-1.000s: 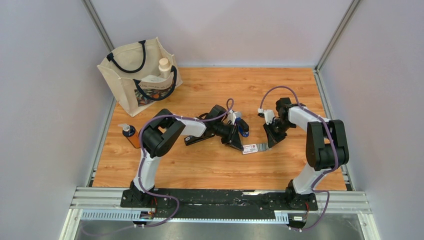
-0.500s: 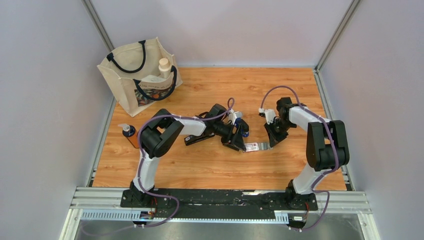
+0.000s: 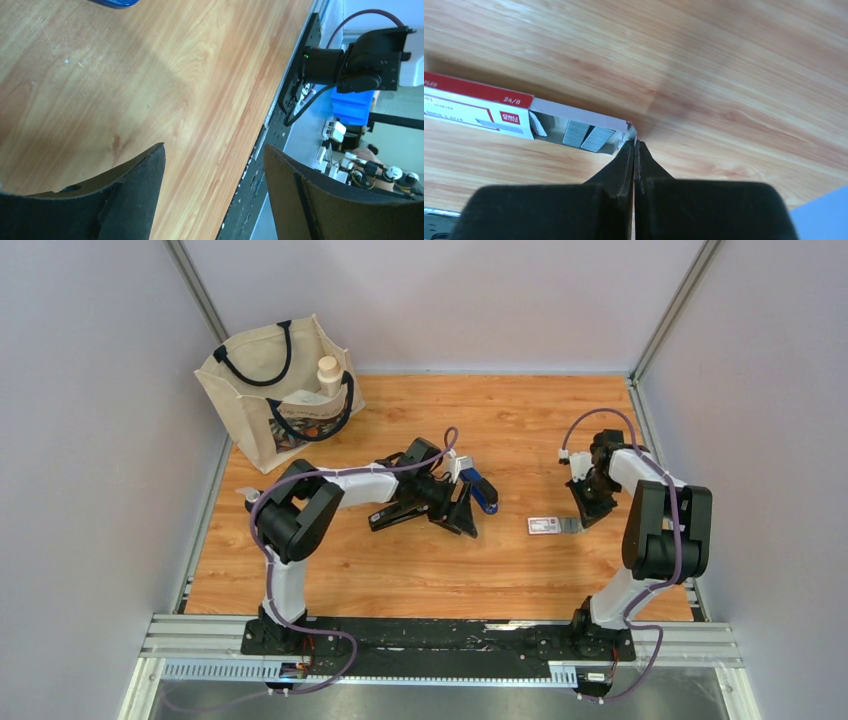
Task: Load the staples into the stapler
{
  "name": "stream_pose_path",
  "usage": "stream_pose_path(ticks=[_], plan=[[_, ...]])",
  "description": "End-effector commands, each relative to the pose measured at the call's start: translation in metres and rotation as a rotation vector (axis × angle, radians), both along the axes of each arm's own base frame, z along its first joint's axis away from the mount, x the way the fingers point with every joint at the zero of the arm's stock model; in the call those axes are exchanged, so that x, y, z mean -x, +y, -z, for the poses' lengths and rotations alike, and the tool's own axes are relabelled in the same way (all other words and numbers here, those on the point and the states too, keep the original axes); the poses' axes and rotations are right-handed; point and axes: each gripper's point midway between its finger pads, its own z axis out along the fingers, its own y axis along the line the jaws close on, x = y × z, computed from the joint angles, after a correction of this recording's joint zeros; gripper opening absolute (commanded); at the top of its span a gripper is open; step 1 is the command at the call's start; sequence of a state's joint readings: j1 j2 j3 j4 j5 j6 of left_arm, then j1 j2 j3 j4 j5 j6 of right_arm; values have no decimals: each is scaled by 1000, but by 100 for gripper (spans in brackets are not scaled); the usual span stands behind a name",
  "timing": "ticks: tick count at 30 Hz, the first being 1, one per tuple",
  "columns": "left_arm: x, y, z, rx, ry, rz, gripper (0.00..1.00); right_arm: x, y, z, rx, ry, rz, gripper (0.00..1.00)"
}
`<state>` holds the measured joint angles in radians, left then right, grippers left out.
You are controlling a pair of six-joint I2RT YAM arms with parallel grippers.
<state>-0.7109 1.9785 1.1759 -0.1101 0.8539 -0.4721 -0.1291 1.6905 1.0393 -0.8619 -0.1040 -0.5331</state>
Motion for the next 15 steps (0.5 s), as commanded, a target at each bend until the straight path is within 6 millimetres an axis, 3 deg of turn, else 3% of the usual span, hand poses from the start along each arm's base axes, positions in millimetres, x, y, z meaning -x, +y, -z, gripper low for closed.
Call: stream_pose_path(ticks=[1,5,9,12,15], plan=[[-6,4,-47,68,-127,41,80,-10,-32,-20,114,-49,13,0],[-4,4,-71,97,-164,69,80,-8,-37,-24,120,-59,23,3],[-5,6,-96,108,-215,97,80,-8,-35,-28,109,-73,28,26],[-11,13,-114,99,-260,95,81,-14,-33,-35,99,-94,42,37],[-24,28,-137,102,-332,61,82,-22,-30,-55,88,-160,53,42]])
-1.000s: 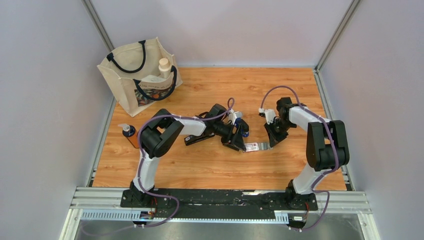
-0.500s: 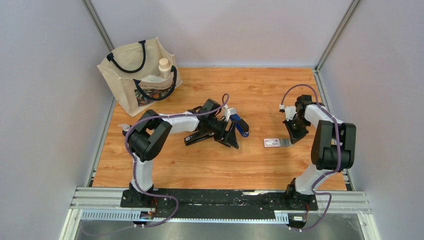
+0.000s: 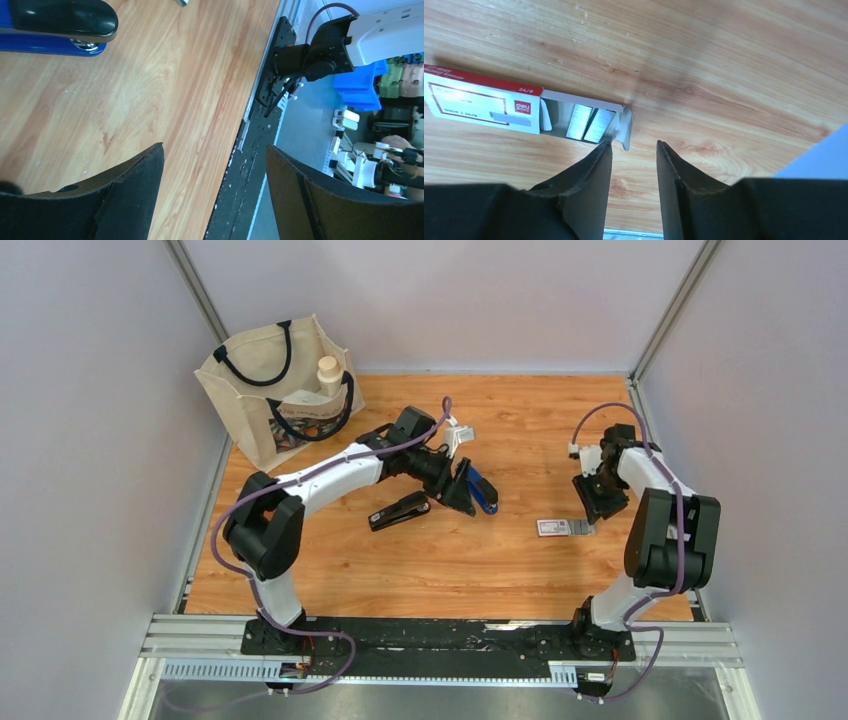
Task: Load the staples into the stapler
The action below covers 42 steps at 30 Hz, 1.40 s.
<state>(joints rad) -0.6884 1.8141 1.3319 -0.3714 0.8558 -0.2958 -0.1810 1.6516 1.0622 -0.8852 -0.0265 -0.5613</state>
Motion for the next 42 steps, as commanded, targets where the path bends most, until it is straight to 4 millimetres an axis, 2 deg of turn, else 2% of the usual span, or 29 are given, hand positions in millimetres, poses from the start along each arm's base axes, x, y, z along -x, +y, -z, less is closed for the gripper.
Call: stream_pose_path(ticks=[1,4,6,8,9,10,13,17,20,25,27,30,34,38,42], plan=[[-17,28,-58,31,-182,-23,82,-23,2,-49,-4,-164,16,42],[-35,62,-70,-51,-379,-39,83,-29,21,-80,-50,-268,-9,46],[-46,84,-66,-143,-499,-52,83,-31,43,-102,-90,-359,-63,51],[-48,101,-58,-217,-591,-26,84,-28,73,-118,-141,-437,-146,61],[-50,108,-50,-257,-625,-15,84,-28,86,-125,-166,-477,-185,66],[-53,114,-42,-295,-641,-16,84,-27,108,-133,-197,-527,-257,71],[-58,127,-13,-383,-654,7,84,-20,151,-151,-286,-640,-387,83],[-62,138,28,-488,-611,34,85,-14,185,-166,-386,-707,-453,98],[-68,140,46,-527,-597,25,85,-16,192,-173,-431,-743,-441,100],[-79,138,62,-565,-616,25,86,-14,190,-168,-419,-776,-457,100],[-77,134,72,-571,-599,48,85,-13,188,-171,-411,-791,-443,100],[-74,128,79,-571,-595,66,83,-17,185,-181,-437,-844,-331,100],[-73,120,84,-564,-598,78,77,-6,192,-179,-473,-809,-380,100],[-77,117,85,-571,-612,69,72,-8,192,-174,-466,-801,-391,100],[-78,115,83,-567,-619,65,61,-6,196,-165,-485,-769,-413,100]])
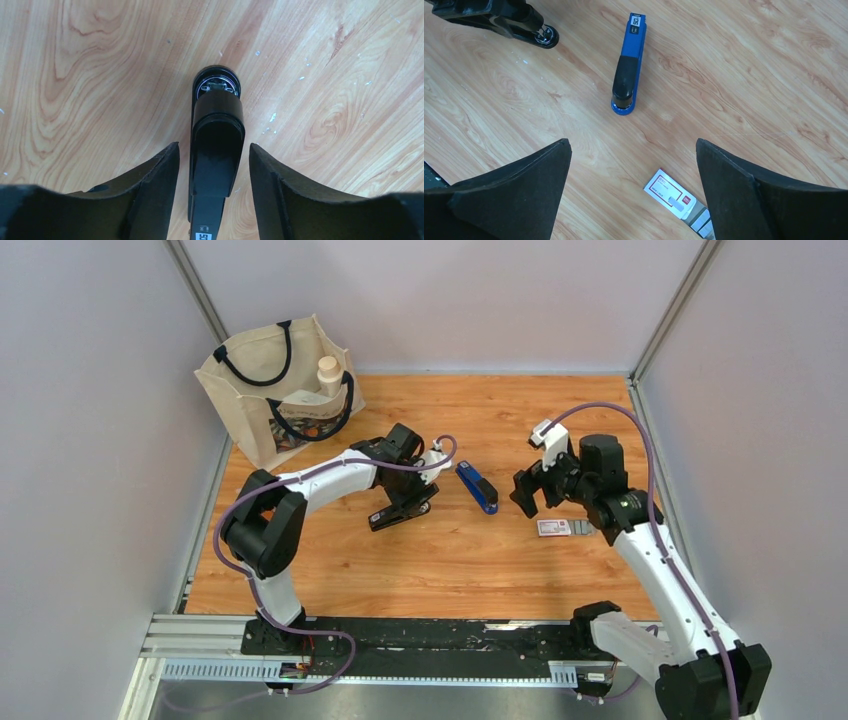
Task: Load the staples into the stapler
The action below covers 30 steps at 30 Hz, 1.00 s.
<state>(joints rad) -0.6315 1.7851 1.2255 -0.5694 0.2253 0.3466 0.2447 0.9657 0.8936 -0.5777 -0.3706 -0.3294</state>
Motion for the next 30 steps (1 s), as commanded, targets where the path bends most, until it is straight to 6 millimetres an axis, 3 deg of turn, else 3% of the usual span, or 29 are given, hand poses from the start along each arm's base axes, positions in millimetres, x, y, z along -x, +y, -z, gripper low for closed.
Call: stream_pose_path(ticks=[1,4,6,9,11,14,18,24,30], plan=[[-14,-10,-12,27,-62,11,61,-3,9,-1,-25,-15,-43,100],[-13,-11,-11,24,-63,16,58,-4,9,7,-8,4,-59,100],[-13,-12,-11,22,-66,19,51,-1,12,13,-1,34,-83,100],[-14,-13,-14,25,-79,15,30,1,14,19,3,63,-115,100],[-16,-14,-21,38,-94,16,24,5,18,21,-1,67,-150,100],[-17,-18,-40,77,-125,21,0,12,25,23,-13,62,-210,96],[-6,-29,-77,180,-144,81,0,25,37,21,-21,24,-315,91],[34,-49,-138,391,-116,239,0,47,66,-3,-53,-134,-509,91],[65,-56,-162,484,-56,340,0,52,94,-29,-168,-157,-646,86]])
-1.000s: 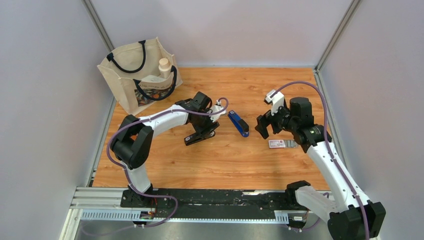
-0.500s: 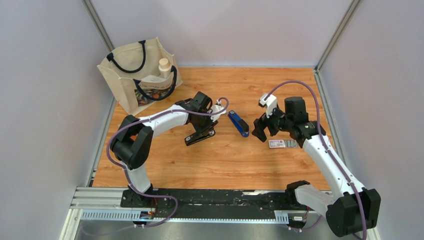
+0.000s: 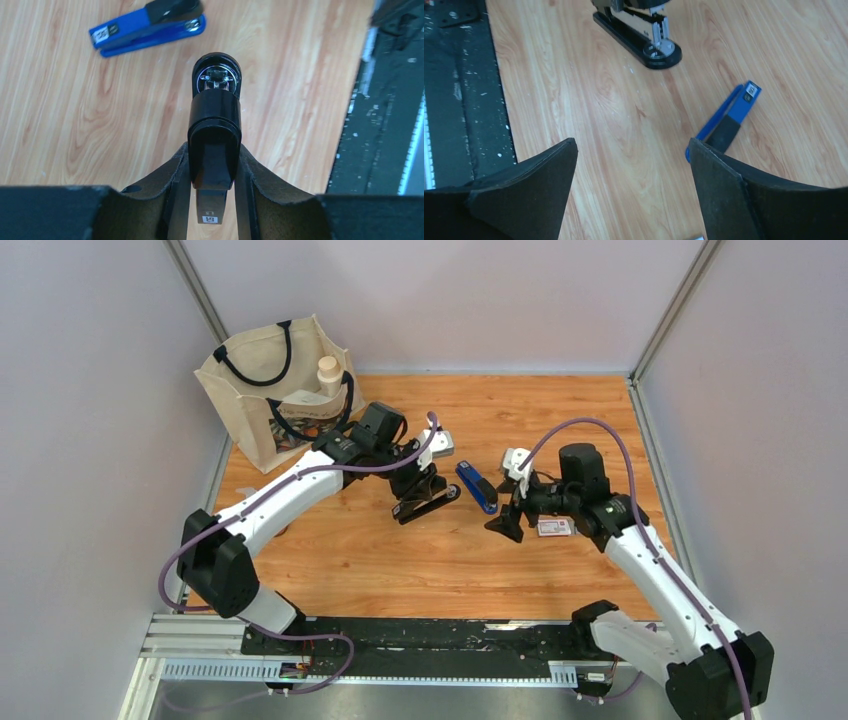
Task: Load the staples into the stapler
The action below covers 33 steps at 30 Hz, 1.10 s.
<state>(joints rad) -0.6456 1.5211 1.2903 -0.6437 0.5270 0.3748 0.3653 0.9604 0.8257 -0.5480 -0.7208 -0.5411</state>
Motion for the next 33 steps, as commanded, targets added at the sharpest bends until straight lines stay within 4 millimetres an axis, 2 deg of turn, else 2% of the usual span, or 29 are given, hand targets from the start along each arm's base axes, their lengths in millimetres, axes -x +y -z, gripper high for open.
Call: stream_pose_path(ticks=[1,4,14,25,33], plan=[[30,-18,-39,140,9,160,0,-1,30,-37,-127,-61,-154,86],[40,-21,-40,155,27,186,0,-4,45,-41,-147,-49,-195,85],[58,-25,-50,201,60,226,0,-7,80,-26,-132,27,-267,84],[62,-27,-54,221,74,235,0,-4,91,-7,-83,76,-305,83],[64,-29,-53,226,84,241,0,-4,100,-10,-116,151,-321,79]])
